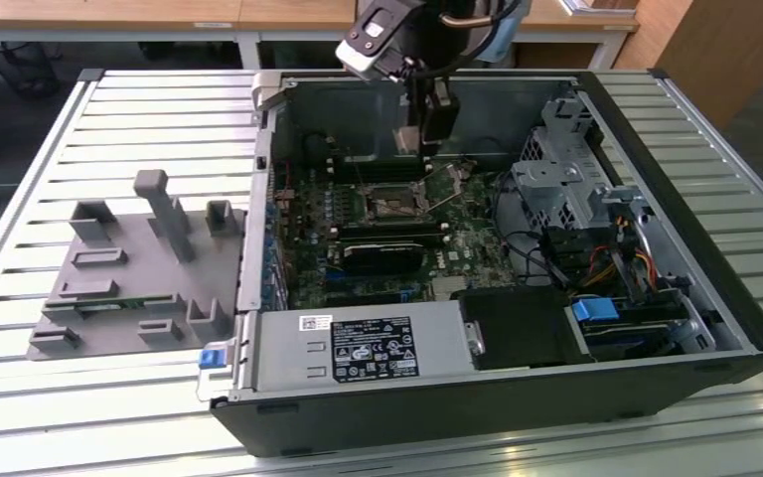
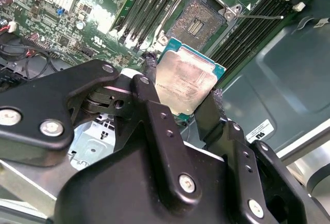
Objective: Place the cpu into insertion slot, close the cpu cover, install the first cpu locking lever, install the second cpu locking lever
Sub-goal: 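Place the cpu into insertion slot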
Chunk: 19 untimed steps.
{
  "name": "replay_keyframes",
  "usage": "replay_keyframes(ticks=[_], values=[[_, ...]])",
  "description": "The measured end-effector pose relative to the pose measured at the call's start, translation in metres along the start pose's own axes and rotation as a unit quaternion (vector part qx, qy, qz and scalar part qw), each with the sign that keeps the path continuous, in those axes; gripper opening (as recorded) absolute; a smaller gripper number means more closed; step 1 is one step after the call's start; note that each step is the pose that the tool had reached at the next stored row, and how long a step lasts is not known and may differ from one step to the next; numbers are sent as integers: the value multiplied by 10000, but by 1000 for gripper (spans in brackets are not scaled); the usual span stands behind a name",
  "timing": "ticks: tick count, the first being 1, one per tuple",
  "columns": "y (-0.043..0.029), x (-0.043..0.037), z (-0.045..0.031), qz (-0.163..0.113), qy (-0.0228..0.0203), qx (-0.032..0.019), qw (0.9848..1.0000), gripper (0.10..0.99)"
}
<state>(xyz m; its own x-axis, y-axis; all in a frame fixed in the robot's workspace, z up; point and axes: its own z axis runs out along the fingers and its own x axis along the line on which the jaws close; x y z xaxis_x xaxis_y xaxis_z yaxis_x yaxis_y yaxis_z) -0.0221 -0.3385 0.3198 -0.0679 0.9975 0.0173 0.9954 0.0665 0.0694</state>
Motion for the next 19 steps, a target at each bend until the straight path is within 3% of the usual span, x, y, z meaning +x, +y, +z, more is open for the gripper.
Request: replay_keyframes(ticks=[19], values=[[-7,11,112,19,0,20,10000,541]])
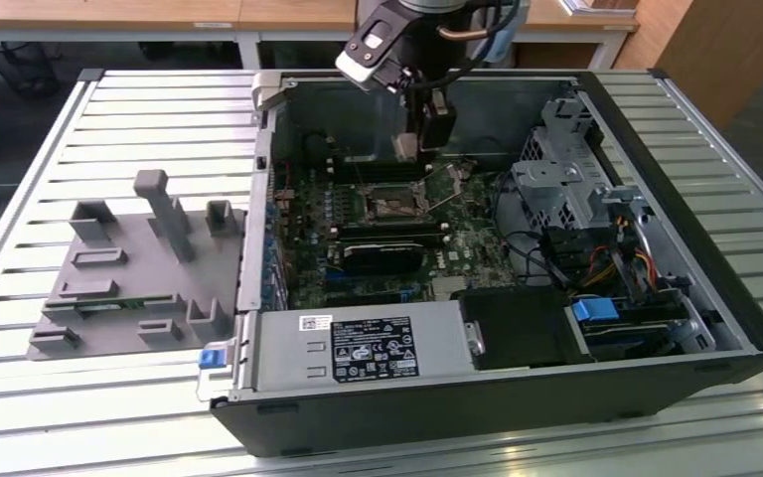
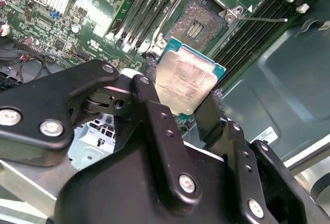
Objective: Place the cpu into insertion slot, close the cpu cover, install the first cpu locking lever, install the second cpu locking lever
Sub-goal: 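Place the cpu into insertion slot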
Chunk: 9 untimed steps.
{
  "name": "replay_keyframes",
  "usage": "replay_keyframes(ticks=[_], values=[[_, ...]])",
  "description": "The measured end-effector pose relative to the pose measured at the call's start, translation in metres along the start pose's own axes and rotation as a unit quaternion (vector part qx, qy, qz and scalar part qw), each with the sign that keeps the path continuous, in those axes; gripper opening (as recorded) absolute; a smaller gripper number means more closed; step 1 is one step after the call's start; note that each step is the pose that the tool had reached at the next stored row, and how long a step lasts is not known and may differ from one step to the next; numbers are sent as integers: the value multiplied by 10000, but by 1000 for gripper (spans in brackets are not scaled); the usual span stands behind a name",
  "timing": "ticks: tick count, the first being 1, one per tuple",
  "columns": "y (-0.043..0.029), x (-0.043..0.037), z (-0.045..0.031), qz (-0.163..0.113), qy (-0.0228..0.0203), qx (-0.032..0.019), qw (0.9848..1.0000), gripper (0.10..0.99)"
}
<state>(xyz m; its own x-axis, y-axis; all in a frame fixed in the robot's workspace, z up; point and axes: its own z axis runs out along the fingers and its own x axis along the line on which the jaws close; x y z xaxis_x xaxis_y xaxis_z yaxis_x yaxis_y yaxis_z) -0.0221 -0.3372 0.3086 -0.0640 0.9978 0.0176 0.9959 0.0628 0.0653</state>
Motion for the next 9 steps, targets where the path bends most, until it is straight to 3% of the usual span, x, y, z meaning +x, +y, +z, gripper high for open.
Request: replay_keyframes(ticks=[9], values=[[-3,5,52,7,0,8,10000,541]])
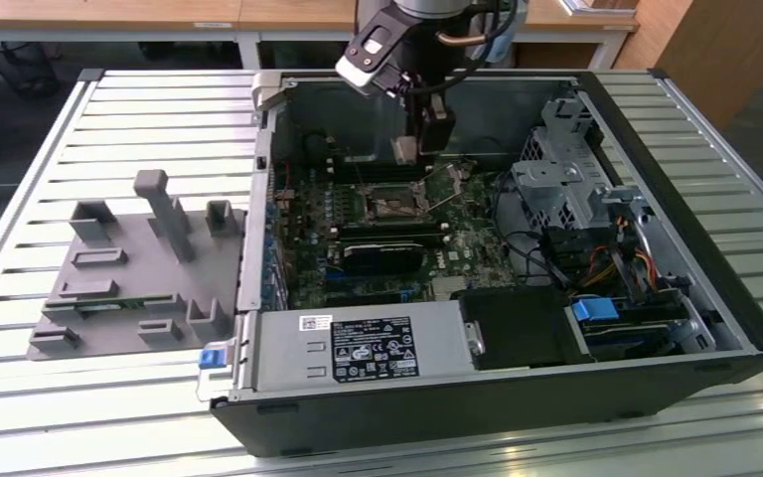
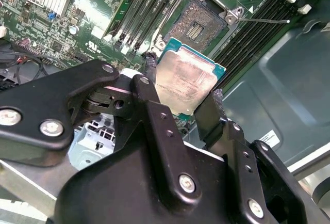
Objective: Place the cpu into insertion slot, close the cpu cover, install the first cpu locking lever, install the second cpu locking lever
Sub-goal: 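Place the cpu into insertion slot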
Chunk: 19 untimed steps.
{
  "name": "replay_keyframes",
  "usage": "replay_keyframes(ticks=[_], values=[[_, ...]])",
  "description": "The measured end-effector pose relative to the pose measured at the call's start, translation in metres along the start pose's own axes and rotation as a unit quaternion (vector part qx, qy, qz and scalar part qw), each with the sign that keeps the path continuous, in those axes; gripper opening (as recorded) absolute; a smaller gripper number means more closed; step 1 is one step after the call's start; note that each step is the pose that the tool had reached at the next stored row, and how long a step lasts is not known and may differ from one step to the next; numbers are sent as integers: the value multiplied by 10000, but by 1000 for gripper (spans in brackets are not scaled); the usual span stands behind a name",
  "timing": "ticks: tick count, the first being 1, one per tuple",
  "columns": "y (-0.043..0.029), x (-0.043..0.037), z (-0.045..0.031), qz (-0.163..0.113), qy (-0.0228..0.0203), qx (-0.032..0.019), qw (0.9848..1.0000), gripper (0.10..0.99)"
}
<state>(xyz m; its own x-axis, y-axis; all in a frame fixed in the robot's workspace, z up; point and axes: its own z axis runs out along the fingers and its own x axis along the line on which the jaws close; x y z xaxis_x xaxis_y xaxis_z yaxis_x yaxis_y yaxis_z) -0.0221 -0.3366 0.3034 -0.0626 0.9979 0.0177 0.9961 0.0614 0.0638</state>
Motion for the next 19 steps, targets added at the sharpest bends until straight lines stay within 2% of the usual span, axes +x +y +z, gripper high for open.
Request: replay_keyframes(ticks=[19], values=[[-6,8,104,13,0,12,10000,541]])
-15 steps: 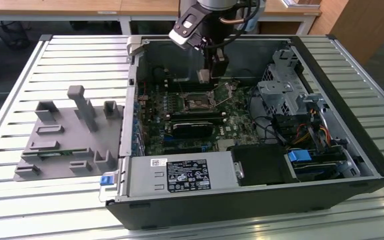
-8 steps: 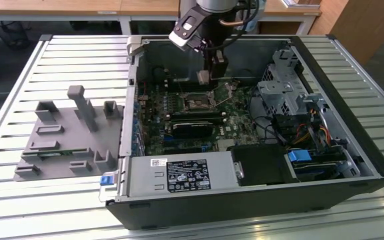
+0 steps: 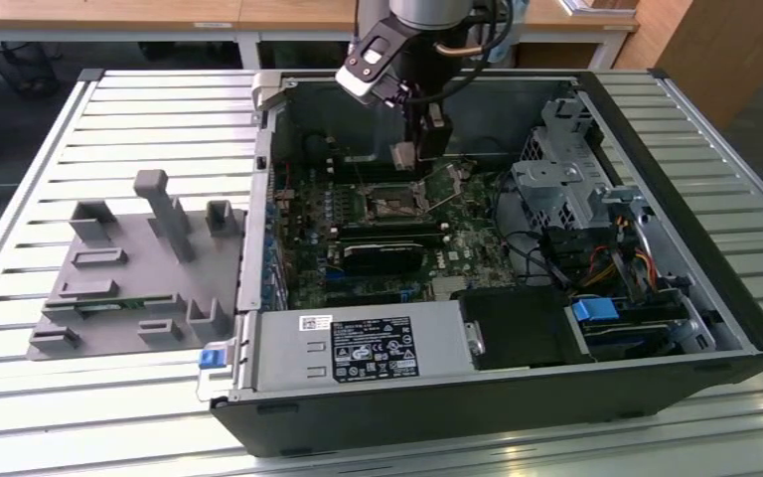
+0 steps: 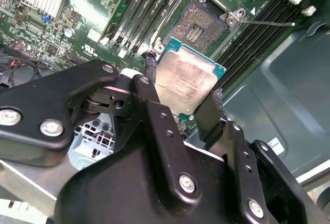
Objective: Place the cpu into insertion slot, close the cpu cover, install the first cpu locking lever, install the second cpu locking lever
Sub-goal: 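Place the cpu into insertion slot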
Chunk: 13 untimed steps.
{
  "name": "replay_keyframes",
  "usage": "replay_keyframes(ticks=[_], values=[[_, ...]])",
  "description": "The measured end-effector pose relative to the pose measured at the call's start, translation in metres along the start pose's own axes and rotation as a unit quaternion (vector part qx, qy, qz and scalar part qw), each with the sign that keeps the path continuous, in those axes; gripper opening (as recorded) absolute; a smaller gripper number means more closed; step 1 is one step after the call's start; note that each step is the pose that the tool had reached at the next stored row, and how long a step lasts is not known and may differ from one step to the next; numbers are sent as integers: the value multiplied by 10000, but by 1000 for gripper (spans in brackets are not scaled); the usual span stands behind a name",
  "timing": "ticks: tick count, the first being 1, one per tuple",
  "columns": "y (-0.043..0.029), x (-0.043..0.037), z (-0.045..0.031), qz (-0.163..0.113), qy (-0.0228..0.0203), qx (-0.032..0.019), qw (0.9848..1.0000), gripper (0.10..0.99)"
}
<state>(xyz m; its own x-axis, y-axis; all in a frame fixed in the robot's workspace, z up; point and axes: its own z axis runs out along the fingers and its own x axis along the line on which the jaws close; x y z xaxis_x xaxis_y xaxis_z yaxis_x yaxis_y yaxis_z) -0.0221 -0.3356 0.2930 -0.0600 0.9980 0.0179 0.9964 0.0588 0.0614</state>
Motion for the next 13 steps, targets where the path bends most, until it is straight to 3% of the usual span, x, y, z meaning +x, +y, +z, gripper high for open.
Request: replay_keyframes(ticks=[13], values=[[-4,5,69,9,-1,7,10000,541]])
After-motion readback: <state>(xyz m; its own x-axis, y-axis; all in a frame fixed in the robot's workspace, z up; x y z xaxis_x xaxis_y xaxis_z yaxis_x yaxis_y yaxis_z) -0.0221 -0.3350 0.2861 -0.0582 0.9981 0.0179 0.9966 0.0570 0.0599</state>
